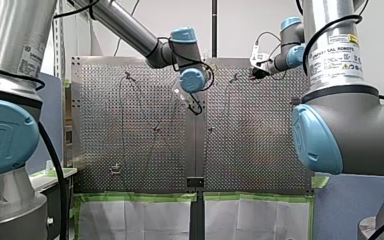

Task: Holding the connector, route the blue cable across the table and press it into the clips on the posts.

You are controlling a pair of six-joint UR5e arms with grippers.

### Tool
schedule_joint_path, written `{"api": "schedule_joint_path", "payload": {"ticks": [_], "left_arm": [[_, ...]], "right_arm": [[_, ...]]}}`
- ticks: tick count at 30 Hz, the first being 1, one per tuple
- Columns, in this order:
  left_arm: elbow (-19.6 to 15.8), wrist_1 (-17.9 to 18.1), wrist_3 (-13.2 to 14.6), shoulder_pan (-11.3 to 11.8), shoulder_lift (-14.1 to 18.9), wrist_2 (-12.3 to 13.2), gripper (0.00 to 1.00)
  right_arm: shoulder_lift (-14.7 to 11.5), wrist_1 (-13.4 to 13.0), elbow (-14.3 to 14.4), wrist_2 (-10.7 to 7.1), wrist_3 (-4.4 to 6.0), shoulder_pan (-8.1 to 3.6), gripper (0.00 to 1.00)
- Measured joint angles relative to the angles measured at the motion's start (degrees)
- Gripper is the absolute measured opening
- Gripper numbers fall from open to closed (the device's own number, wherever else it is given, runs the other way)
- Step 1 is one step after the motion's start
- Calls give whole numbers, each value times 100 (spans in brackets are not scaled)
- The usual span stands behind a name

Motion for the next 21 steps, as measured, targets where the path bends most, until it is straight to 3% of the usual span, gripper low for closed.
{"api": "schedule_joint_path", "payload": {"ticks": [4, 11, 21], "left_arm": [[-217, 219, -123, 184, -29, 16, 100], [-581, 583, -100, 486, -308, 29, 100], [-1114, 931, -62, 471, -824, -35, 100]], "right_arm": [[2, 0, 0, 0, 0, 1, 0], [3, 0, 0, 0, -1, 1, 0], [3, 0, 0, 0, 1, 1, 0]]}}
